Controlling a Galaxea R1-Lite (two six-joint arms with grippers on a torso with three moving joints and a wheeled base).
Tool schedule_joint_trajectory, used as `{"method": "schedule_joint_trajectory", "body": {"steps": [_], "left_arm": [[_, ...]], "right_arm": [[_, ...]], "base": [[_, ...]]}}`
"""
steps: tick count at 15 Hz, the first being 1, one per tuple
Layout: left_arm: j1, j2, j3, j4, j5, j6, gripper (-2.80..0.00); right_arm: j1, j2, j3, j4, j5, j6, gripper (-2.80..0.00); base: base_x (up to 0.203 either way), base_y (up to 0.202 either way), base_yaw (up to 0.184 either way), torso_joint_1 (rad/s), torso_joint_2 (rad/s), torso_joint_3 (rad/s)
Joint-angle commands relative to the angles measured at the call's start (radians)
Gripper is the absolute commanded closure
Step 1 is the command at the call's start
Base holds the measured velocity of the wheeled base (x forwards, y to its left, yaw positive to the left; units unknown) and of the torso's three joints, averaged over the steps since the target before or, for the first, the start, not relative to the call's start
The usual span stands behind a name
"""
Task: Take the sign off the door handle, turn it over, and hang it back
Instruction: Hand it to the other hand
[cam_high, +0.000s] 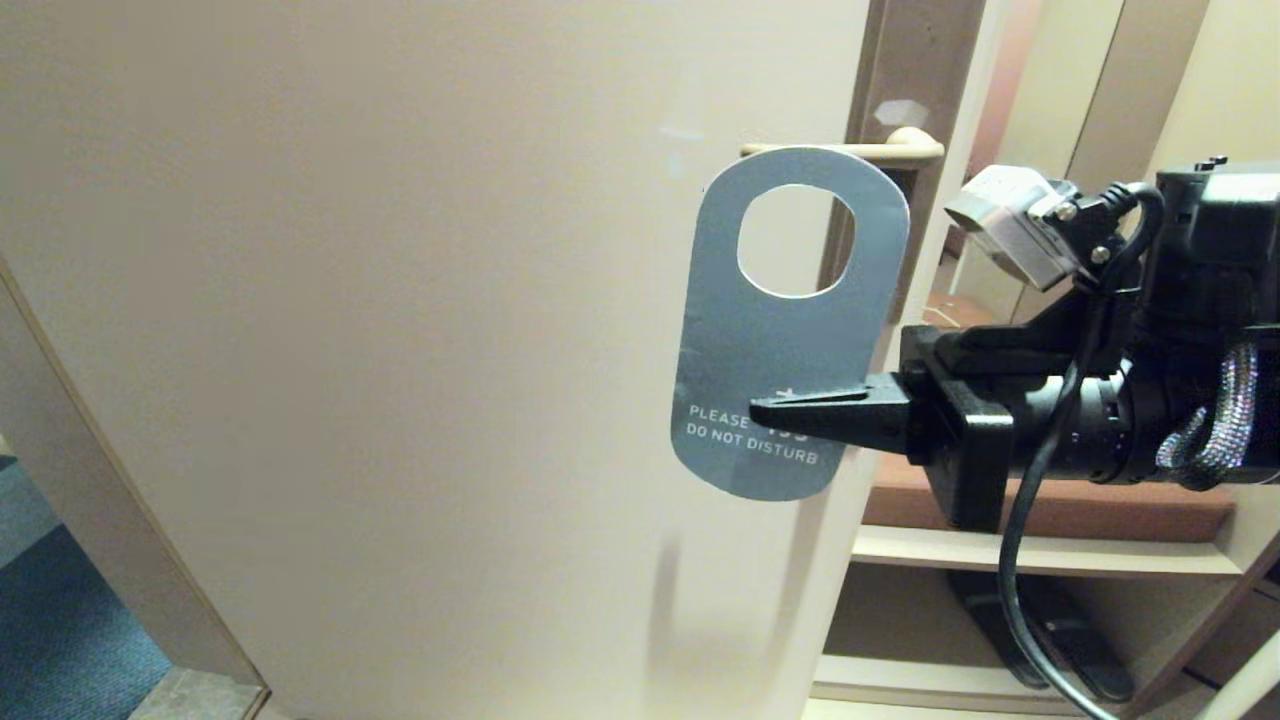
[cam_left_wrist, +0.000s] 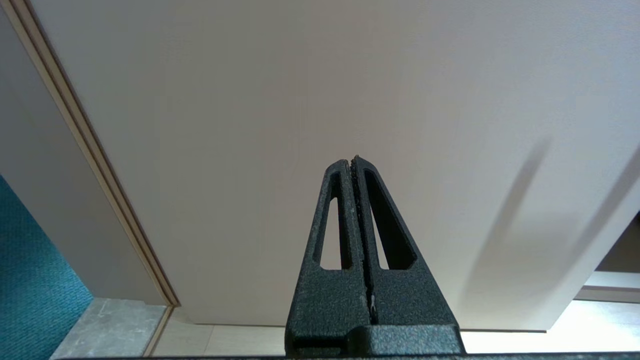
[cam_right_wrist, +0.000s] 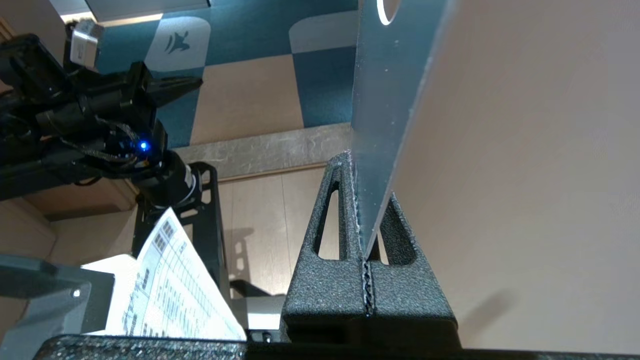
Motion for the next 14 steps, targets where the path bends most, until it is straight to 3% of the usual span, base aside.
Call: {"method": "schedule_joint_trajectory", "body": {"steps": [1,4,14], "left_arm": [[0.000,0.000,0.000,0.000,0.000,0.000,0.00],[0.000,0.000,0.000,0.000,0.000,0.000,0.00],[0.000,0.000,0.000,0.000,-0.003,0.012,0.00]], "right_arm": [[0.001,-0.011,0.028,-0.003,0.003,-0.014,0.00],[0.001,-0.023,0.051,-0.003,-0.001,-0.048,0.00],[0.047,0.009,0.037,-0.002,-0.002,-0.054,0.00]], "base": [[0.000,0.000,0.000,0.000,0.00,0.000],[0.000,0.000,0.000,0.000,0.00,0.000],[0.000,0.000,0.000,0.000,0.00,0.000]]}}
